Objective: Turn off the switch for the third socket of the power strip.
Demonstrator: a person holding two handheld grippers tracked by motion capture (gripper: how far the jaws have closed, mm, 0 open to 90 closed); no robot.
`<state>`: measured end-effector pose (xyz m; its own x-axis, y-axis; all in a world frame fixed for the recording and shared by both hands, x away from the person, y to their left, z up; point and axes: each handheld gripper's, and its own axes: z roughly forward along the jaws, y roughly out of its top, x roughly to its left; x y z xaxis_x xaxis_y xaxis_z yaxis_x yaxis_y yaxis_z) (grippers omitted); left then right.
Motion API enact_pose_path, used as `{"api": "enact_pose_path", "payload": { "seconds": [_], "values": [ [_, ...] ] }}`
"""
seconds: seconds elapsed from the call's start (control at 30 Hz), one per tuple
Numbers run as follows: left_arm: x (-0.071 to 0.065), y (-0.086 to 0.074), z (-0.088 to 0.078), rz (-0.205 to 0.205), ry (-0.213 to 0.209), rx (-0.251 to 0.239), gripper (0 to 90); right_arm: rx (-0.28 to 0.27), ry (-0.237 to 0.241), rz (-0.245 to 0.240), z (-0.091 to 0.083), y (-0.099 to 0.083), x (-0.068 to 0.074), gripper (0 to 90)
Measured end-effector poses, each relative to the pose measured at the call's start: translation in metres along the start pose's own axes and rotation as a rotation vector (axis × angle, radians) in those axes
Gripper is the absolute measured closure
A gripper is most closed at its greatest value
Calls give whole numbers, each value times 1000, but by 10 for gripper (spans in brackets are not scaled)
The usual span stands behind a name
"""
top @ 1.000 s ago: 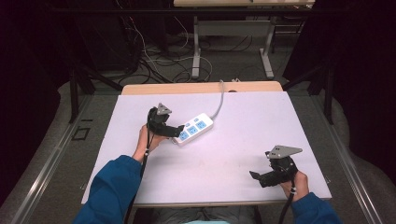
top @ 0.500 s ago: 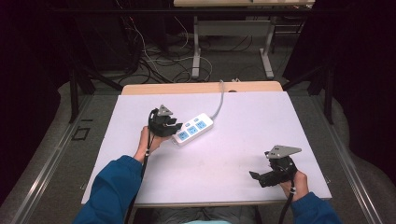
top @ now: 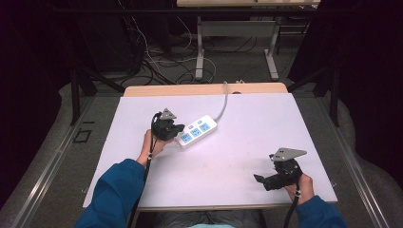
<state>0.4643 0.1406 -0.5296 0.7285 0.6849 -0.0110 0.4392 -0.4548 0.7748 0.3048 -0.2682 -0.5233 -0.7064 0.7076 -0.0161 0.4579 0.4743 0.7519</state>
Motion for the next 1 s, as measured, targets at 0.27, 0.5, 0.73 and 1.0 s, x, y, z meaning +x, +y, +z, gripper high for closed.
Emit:
{"api": "enact_pose_path", "payload": {
  "seconds": [0.27,0.5,0.73,1.0],
  "values": [
    [1,-6,5,-4,3,17,900,3,-1,0,0,0,0,35],
    [1,-8,8,9,-1,24,900,6,0,2,0,0,1,39],
    [0,-8,8,11,5,21,900,1,-6,2,0,-1,1,39],
    [2,-10,7,10,-7,20,900,1,-5,-1,1,-1,2,40]
  ]
}}
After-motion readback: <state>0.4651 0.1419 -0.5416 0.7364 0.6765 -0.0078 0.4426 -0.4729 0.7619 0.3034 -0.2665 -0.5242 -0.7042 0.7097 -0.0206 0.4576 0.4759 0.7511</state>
